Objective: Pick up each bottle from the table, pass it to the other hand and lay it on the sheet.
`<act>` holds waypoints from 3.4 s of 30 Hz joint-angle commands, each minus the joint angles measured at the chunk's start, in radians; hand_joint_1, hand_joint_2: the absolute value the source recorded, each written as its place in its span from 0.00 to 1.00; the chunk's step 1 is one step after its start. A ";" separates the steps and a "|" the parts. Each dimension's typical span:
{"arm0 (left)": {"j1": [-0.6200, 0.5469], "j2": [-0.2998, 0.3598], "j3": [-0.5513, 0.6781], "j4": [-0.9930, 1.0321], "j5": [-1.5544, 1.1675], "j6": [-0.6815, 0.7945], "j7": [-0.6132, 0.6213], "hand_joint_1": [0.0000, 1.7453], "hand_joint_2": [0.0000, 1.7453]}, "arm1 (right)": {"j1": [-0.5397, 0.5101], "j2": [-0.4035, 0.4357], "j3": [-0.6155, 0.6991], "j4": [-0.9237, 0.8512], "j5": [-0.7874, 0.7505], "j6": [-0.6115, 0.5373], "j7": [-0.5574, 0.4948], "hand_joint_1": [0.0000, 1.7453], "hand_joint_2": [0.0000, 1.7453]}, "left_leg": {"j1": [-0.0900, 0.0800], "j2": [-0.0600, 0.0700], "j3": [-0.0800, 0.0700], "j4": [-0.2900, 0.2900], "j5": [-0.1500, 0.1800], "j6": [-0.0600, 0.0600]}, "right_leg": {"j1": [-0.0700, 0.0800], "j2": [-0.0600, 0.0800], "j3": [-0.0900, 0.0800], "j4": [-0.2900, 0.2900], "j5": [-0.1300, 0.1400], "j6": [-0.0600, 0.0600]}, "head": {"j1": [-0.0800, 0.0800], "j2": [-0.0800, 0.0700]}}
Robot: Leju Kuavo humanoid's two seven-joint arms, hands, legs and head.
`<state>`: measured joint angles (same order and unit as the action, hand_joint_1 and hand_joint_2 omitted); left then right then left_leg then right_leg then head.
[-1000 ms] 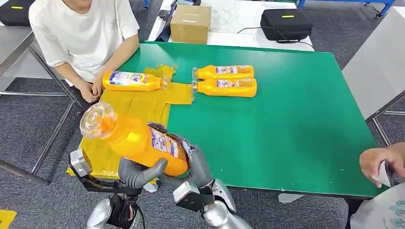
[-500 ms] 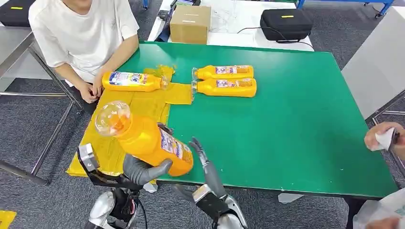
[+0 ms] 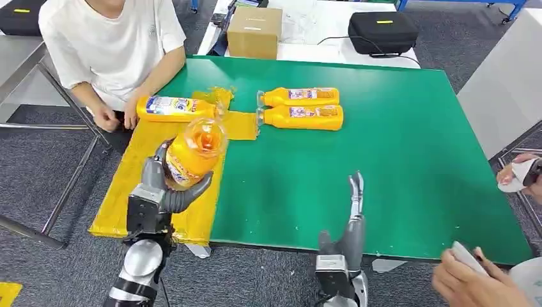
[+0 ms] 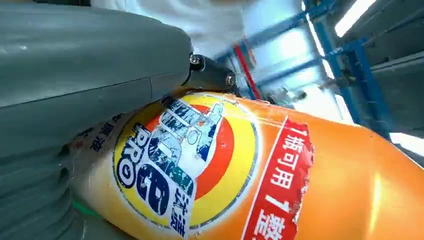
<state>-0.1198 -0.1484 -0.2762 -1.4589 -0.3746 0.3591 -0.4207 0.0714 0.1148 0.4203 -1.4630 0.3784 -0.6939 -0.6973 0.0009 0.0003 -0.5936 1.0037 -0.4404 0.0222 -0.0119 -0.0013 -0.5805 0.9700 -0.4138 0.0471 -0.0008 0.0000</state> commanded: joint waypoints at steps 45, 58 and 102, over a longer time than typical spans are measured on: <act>-0.481 0.013 0.099 1.100 -0.668 -0.241 0.331 0.00 1.00 | -0.079 0.057 -0.087 0.098 -0.203 0.351 -0.001 0.00 0.00 | 0.001 0.000 0.008 -0.002 0.002 -0.003 | 0.001 0.002 0.008 -0.001 0.001 -0.002 | 0.000 0.000; -0.450 -0.005 0.165 0.972 -0.418 -0.454 0.087 0.00 1.00 | -0.120 0.045 -0.112 0.124 -0.244 0.358 -0.001 0.00 0.00 | 0.000 -0.003 0.011 -0.002 0.003 -0.003 | 0.000 -0.002 0.012 0.000 0.001 -0.002 | 0.000 0.000; 0.119 -0.079 -0.021 -0.274 0.367 0.131 -0.198 0.00 1.00 | -0.208 -0.209 -0.164 0.447 0.607 0.265 0.409 0.00 1.00 | -0.001 -0.003 0.003 -0.001 0.001 -0.003 | -0.001 -0.002 0.005 0.000 -0.001 -0.002 | 0.000 0.000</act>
<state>-0.0534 -0.2426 -0.2907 -1.7081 0.0283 0.3843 -0.6291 -0.0614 -0.0387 0.2862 -1.1873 0.9305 -0.4919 -0.3481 -0.0002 -0.0044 -0.5957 1.0038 -0.4380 0.0209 -0.0129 -0.0050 -0.5804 0.9711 -0.4136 0.0472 -0.0008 0.0000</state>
